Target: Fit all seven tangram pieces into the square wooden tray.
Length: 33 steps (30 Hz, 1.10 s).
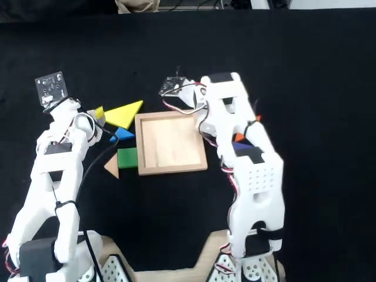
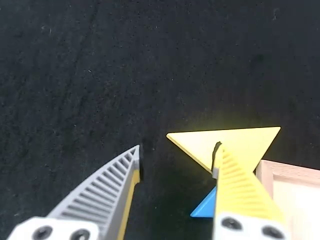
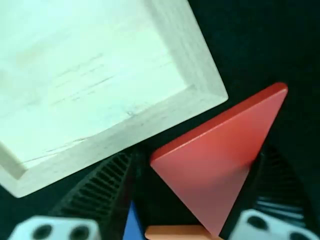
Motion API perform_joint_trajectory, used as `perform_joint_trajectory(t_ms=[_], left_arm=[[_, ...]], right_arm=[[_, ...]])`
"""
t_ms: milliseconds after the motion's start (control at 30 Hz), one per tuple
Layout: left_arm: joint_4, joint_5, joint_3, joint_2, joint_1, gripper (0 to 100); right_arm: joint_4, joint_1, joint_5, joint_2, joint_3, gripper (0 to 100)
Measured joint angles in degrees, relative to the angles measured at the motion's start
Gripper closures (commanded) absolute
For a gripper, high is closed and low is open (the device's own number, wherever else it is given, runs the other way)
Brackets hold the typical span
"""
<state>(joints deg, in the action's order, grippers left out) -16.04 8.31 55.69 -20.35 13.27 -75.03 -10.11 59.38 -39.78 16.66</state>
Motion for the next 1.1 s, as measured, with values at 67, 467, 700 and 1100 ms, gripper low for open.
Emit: perform_joint_trajectory(t_ms=[67, 467, 700, 1100], left_arm=[[0.0, 0.0, 0.0, 0.0, 0.0, 76], [0.0, 0.0, 0.0, 0.0, 0.0, 76], [0.0, 0.0, 0.0, 0.0, 0.0, 76], [0.0, 0.0, 0.0, 0.0, 0.0, 76]], right_arm=[[0.0, 0.44, 0.26, 0.0, 0.0, 72.7], [0.26, 2.29, 0.53, 0.0, 1.23, 96.2], [1.23, 3.52, 0.62, 0.0, 1.58, 96.3], [-22.59, 4.4, 0.62, -0.44, 25.76, 96.3]])
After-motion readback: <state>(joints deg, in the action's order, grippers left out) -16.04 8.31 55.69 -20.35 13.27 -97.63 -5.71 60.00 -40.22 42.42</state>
